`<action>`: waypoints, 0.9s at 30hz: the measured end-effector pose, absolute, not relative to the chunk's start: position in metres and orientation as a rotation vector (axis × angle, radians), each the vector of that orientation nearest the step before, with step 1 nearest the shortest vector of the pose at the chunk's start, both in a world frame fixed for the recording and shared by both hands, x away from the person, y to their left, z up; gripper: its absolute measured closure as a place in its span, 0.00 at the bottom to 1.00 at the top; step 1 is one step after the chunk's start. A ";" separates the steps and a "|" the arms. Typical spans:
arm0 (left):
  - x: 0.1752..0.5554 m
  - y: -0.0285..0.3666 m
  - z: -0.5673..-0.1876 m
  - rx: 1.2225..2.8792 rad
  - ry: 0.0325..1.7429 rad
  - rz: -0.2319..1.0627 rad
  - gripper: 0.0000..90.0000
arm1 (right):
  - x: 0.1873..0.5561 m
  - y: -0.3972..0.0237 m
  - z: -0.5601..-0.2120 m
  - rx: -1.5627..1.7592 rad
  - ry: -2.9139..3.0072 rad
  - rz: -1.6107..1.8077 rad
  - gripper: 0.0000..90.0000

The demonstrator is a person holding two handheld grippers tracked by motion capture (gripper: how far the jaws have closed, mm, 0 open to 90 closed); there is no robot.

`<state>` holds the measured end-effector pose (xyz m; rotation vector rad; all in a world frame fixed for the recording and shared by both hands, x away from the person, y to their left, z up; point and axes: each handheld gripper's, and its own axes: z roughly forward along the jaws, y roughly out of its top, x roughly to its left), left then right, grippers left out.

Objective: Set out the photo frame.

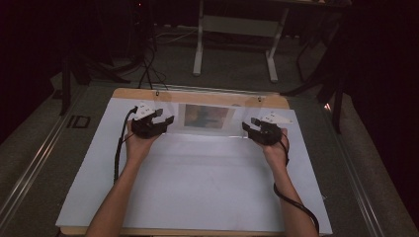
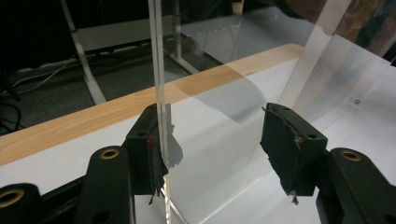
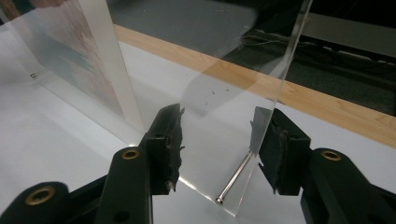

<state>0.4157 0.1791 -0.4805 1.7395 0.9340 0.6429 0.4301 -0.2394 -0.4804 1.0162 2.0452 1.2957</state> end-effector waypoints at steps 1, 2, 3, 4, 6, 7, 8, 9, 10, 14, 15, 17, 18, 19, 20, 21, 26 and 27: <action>0.416 0.179 -0.480 1.739 0.938 0.643 0.47 | 0.431 -0.239 -0.480 1.021 2.043 1.296 0.58; 0.416 0.179 -0.480 1.739 0.938 0.643 0.47 | 0.431 -0.239 -0.480 1.021 2.043 1.296 0.58; 0.417 0.178 -0.480 1.737 0.943 0.645 0.47 | 0.431 -0.239 -0.480 1.021 2.044 1.295 0.58; 0.418 0.178 -0.480 1.738 0.944 0.646 0.47 | 0.433 -0.239 -0.480 1.024 2.045 1.292 0.58; 0.420 0.177 -0.480 1.739 0.949 0.657 0.47 | 0.434 -0.238 -0.480 1.023 2.043 1.283 0.58; 0.420 0.177 -0.480 1.739 0.949 0.657 0.47 | 0.434 -0.238 -0.480 1.023 2.043 1.283 0.58; 0.421 0.177 -0.480 1.740 0.951 0.659 0.47 | 0.435 -0.238 -0.480 1.023 2.042 1.281 0.58; 0.422 0.176 -0.480 1.740 0.956 0.658 0.47 | 0.436 -0.238 -0.480 1.025 2.044 1.282 0.58; 0.422 0.176 -0.480 1.740 0.958 0.656 0.47 | 0.438 -0.238 -0.479 1.026 2.044 1.279 0.58; 0.427 0.176 -0.479 1.742 0.969 0.651 0.47 | 0.440 -0.237 -0.479 1.030 2.049 1.276 0.58; 0.428 0.176 -0.479 1.742 0.972 0.650 0.47 | 0.441 -0.237 -0.479 1.031 2.049 1.273 0.58; 0.430 0.176 -0.478 1.738 0.980 0.647 0.46 | 0.444 -0.237 -0.478 1.036 2.056 1.268 0.58; 0.431 0.176 -0.478 1.740 0.982 0.647 0.46 | 0.444 -0.237 -0.478 1.036 2.056 1.268 0.58; 0.432 0.175 -0.478 1.735 0.986 0.648 0.46 | 0.445 -0.237 -0.478 1.037 2.057 1.265 0.58; 0.433 0.175 -0.479 1.733 0.987 0.647 0.46 | 0.446 -0.237 -0.478 1.038 2.056 1.264 0.58; 0.433 0.175 -0.479 1.730 0.990 0.647 0.46 | 0.448 -0.237 -0.478 1.038 2.053 1.267 0.58; 0.438 0.175 -0.478 1.731 1.006 0.635 0.46 | 0.452 -0.236 -0.478 1.048 2.058 1.263 0.58; 0.439 0.175 -0.477 1.736 1.010 0.630 0.46 | 0.452 -0.236 -0.478 1.048 2.058 1.263 0.58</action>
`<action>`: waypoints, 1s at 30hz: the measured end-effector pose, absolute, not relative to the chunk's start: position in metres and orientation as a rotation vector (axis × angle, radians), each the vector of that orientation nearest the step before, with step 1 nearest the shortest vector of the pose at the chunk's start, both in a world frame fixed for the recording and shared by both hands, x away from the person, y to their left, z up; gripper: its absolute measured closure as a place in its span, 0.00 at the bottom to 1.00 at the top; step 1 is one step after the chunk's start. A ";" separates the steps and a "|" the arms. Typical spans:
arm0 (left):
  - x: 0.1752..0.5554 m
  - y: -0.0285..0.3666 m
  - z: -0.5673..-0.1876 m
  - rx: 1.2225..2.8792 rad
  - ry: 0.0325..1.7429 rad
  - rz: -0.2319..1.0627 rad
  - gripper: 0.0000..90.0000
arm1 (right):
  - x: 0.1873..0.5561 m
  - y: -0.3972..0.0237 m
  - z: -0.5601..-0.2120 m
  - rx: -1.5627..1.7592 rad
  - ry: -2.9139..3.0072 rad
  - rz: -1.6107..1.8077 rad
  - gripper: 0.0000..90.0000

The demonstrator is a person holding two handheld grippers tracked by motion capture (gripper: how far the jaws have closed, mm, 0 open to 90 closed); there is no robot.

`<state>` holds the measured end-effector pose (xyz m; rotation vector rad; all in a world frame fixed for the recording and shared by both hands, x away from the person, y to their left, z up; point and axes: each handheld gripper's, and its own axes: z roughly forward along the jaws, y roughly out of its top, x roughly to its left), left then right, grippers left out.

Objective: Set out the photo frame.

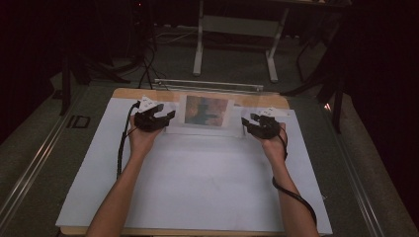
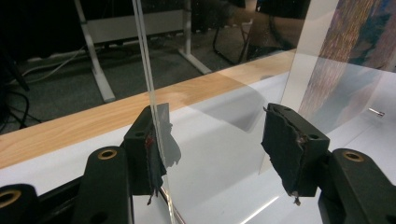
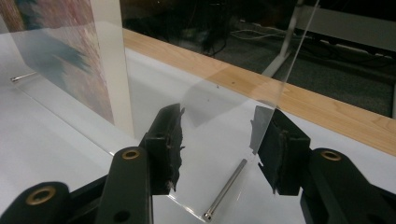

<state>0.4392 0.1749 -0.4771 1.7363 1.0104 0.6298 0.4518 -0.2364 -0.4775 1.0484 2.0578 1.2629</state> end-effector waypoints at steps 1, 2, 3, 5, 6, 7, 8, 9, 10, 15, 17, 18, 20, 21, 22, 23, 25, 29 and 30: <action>0.440 0.175 -0.477 1.738 1.015 0.626 0.46 | 0.453 -0.236 -0.477 1.050 2.059 1.261 0.58; 0.442 0.175 -0.476 1.741 1.021 0.622 0.46 | 0.454 -0.236 -0.477 1.054 2.059 1.257 0.58; 0.442 0.175 -0.476 1.741 1.023 0.621 0.46 | 0.455 -0.236 -0.477 1.058 2.062 1.257 0.58; 0.444 0.175 -0.477 1.737 1.023 0.622 0.46 | 0.456 -0.236 -0.477 1.063 2.062 1.256 0.58; 0.444 0.175 -0.477 1.733 1.026 0.622 0.46 | 0.457 -0.236 -0.477 1.063 2.063 1.255 0.58; 0.444 0.174 -0.477 1.728 1.030 0.621 0.46 | 0.458 -0.236 -0.477 1.067 2.065 1.257 0.58; 0.445 0.174 -0.477 1.722 1.035 0.619 0.45 | 0.458 -0.236 -0.477 1.068 2.065 1.257 0.58; 0.445 0.174 -0.477 1.719 1.039 0.616 0.45 | 0.459 -0.235 -0.477 1.070 2.064 1.258 0.58; 0.446 0.173 -0.477 1.718 1.044 0.616 0.45 | 0.459 -0.235 -0.477 1.071 2.062 1.258 0.58; 0.447 0.171 -0.474 1.719 1.072 0.604 0.44 | 0.461 -0.236 -0.477 1.078 2.067 1.261 0.57; 0.447 0.171 -0.474 1.722 1.074 0.600 0.44 | 0.461 -0.236 -0.477 1.079 2.069 1.260 0.57; 0.447 0.171 -0.473 1.727 1.078 0.598 0.44 | 0.461 -0.236 -0.476 1.080 2.069 1.259 0.57; 0.446 0.171 -0.472 1.730 1.082 0.595 0.44 | 0.461 -0.235 -0.476 1.089 2.064 1.264 0.57; 0.446 0.171 -0.472 1.733 1.083 0.593 0.44 | 0.461 -0.235 -0.476 1.090 2.064 1.265 0.57; 0.445 0.171 -0.471 1.736 1.084 0.593 0.44 | 0.460 -0.235 -0.476 1.090 2.063 1.263 0.57; 0.445 0.171 -0.471 1.736 1.084 0.593 0.44 | 0.460 -0.235 -0.476 1.091 2.064 1.260 0.57; 0.443 0.171 -0.470 1.741 1.082 0.594 0.44 | 0.459 -0.235 -0.475 1.088 2.065 1.254 0.57; 0.441 0.171 -0.469 1.750 1.079 0.596 0.44 | 0.457 -0.235 -0.474 1.084 2.068 1.247 0.57; 0.440 0.170 -0.468 1.754 1.077 0.598 0.44 | 0.456 -0.235 -0.474 1.083 2.065 1.246 0.57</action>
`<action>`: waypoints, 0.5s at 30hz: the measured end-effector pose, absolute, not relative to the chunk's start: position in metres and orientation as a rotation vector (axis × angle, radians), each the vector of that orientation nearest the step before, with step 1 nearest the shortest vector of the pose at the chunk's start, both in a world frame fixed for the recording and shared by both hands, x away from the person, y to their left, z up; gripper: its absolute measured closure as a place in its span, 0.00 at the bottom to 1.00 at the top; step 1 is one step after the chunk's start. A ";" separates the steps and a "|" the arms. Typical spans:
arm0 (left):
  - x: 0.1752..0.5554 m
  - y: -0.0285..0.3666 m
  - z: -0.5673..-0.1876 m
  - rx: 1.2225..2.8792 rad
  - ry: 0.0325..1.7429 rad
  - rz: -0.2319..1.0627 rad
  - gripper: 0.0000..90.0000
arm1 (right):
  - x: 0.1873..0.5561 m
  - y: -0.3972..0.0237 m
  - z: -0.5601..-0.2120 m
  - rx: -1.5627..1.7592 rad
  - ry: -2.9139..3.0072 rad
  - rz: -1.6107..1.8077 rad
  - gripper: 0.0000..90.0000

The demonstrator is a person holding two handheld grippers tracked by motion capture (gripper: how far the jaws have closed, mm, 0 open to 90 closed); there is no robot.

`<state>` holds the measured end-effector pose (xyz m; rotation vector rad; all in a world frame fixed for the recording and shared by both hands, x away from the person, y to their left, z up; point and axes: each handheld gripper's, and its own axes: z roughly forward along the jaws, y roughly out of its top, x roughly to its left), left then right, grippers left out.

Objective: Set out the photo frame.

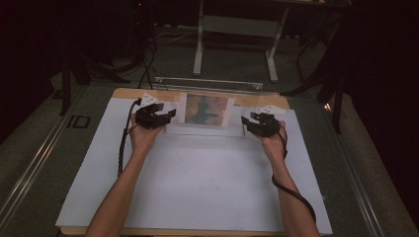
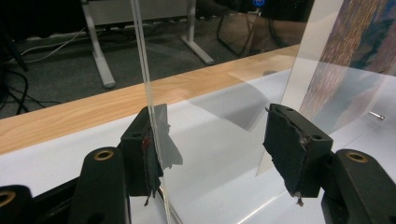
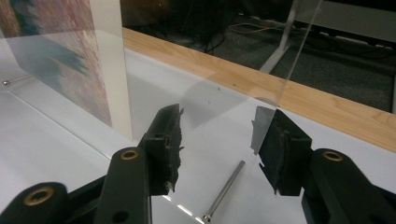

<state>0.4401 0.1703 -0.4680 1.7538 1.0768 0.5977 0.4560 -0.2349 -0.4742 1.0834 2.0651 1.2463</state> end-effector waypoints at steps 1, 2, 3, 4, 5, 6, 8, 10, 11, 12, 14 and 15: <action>0.439 0.170 -0.467 1.756 1.077 0.599 0.44 | 0.455 -0.235 -0.474 1.085 2.066 1.246 0.57; 0.438 0.170 -0.467 1.758 1.076 0.602 0.44 | 0.454 -0.235 -0.474 1.086 2.066 1.248 0.57; 0.437 0.169 -0.466 1.760 1.074 0.603 0.44 | 0.454 -0.235 -0.474 1.086 2.066 1.248 0.57; 0.436 0.169 -0.465 1.760 1.077 0.603 0.44 | 0.453 -0.236 -0.473 1.086 2.068 1.246 0.57; 0.435 0.169 -0.465 1.761 1.078 0.601 0.44 | 0.452 -0.236 -0.473 1.088 2.069 1.245 0.57; 0.434 0.168 -0.464 1.758 1.080 0.599 0.44 | 0.451 -0.236 -0.473 1.086 2.070 1.246 0.57; 0.433 0.169 -0.464 1.754 1.084 0.593 0.44 | 0.449 -0.237 -0.473 1.088 2.073 1.250 0.57; 0.431 0.169 -0.463 1.752 1.086 0.592 0.44 | 0.447 -0.237 -0.473 1.087 2.071 1.252 0.57; 0.430 0.169 -0.463 1.749 1.086 0.589 0.44 | 0.446 -0.237 -0.474 1.091 2.071 1.255 0.57; 0.429 0.169 -0.462 1.743 1.088 0.588 0.44 | 0.444 -0.237 -0.474 1.091 2.071 1.261 0.57; 0.426 0.169 -0.462 1.738 1.089 0.589 0.44 | 0.443 -0.237 -0.474 1.089 2.072 1.262 0.57; 0.424 0.169 -0.462 1.730 1.094 0.585 0.44 | 0.442 -0.237 -0.474 1.089 2.073 1.265 0.57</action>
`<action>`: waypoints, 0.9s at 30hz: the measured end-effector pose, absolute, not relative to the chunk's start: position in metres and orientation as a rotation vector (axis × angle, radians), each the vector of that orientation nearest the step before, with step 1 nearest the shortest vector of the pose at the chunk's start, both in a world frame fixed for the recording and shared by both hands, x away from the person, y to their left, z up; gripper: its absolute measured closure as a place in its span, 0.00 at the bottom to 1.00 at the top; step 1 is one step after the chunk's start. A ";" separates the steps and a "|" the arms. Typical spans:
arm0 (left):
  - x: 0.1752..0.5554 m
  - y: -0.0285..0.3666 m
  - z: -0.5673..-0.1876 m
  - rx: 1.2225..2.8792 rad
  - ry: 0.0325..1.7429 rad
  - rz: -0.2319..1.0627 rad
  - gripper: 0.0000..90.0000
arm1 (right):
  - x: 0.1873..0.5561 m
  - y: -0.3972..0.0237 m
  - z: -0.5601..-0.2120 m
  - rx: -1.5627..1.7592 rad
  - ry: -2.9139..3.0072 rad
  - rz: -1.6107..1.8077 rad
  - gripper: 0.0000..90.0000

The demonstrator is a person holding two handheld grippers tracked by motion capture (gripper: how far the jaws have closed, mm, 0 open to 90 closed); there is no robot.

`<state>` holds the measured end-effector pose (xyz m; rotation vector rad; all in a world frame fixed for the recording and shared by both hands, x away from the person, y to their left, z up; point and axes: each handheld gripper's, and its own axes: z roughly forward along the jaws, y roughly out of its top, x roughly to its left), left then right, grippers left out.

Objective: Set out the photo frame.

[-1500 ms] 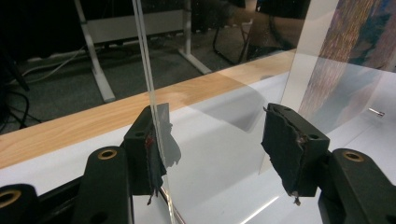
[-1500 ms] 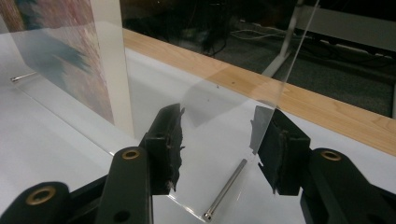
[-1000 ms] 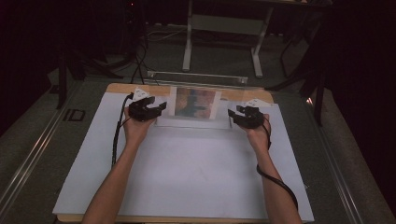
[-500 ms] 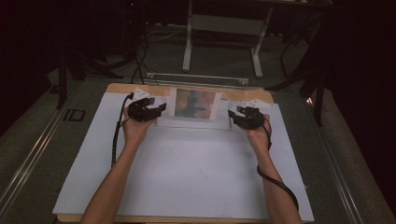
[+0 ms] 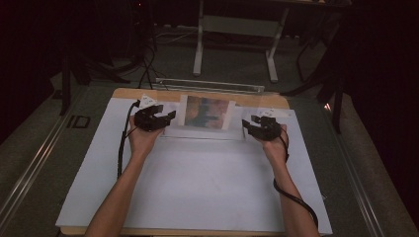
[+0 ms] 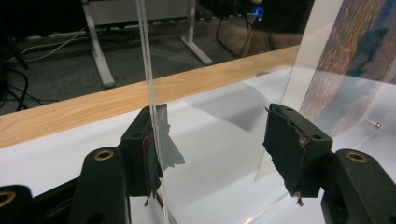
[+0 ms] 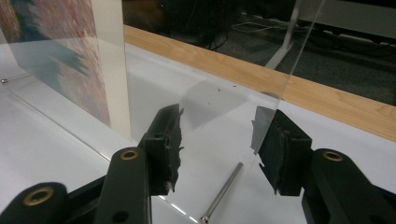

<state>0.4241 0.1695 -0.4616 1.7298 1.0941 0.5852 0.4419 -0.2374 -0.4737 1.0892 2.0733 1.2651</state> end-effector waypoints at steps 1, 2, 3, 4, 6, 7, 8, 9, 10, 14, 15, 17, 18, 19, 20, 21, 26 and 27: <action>0.423 0.170 -0.462 1.729 1.097 0.579 0.44 | 0.440 -0.237 -0.474 1.088 2.076 1.267 0.57; 0.420 0.171 -0.463 1.720 1.104 0.571 0.44 | 0.439 -0.237 -0.474 1.087 2.075 1.270 0.57; 0.419 0.171 -0.464 1.715 1.106 0.568 0.44 | 0.436 -0.237 -0.473 1.087 2.071 1.284 0.57; 0.417 0.171 -0.464 1.712 1.109 0.565 0.44 | 0.436 -0.237 -0.473 1.087 2.071 1.284 0.57; 0.414 0.172 -0.465 1.701 1.117 0.557 0.45 | 0.433 -0.238 -0.472 1.089 2.071 1.288 0.57; 0.413 0.172 -0.466 1.700 1.116 0.557 0.45 | 0.432 -0.238 -0.472 1.089 2.072 1.290 0.57; 0.411 0.171 -0.466 1.695 1.119 0.555 0.45 | 0.431 -0.238 -0.472 1.089 2.071 1.290 0.57; 0.410 0.171 -0.465 1.694 1.124 0.552 0.45 | 0.430 -0.238 -0.471 1.087 2.071 1.289 0.57; 0.409 0.172 -0.465 1.696 1.125 0.551 0.45 | 0.427 -0.238 -0.471 1.086 2.070 1.293 0.57; 0.404 0.172 -0.464 1.694 1.127 0.553 0.45 | 0.424 -0.238 -0.471 1.086 2.071 1.296 0.57; 0.403 0.172 -0.464 1.697 1.125 0.555 0.45 | 0.424 -0.238 -0.471 1.086 2.071 1.296 0.57; 0.400 0.172 -0.463 1.694 1.128 0.555 0.45 | 0.422 -0.237 -0.471 1.088 2.074 1.299 0.57; 0.400 0.172 -0.463 1.696 1.128 0.552 0.45 | 0.421 -0.237 -0.471 1.086 2.073 1.299 0.57; 0.398 0.173 -0.463 1.697 1.129 0.552 0.45 | 0.418 -0.237 -0.471 1.089 2.072 1.300 0.57; 0.397 0.173 -0.463 1.697 1.129 0.550 0.45 | 0.418 -0.237 -0.471 1.089 2.072 1.300 0.57; 0.396 0.173 -0.463 1.699 1.128 0.551 0.45 | 0.417 -0.236 -0.471 1.088 2.069 1.303 0.57; 0.390 0.175 -0.463 1.706 1.120 0.552 0.45 | 0.409 -0.235 -0.472 1.099 2.065 1.304 0.57; 0.387 0.175 -0.464 1.705 1.118 0.553 0.45 | 0.408 -0.234 -0.472 1.097 2.064 1.305 0.57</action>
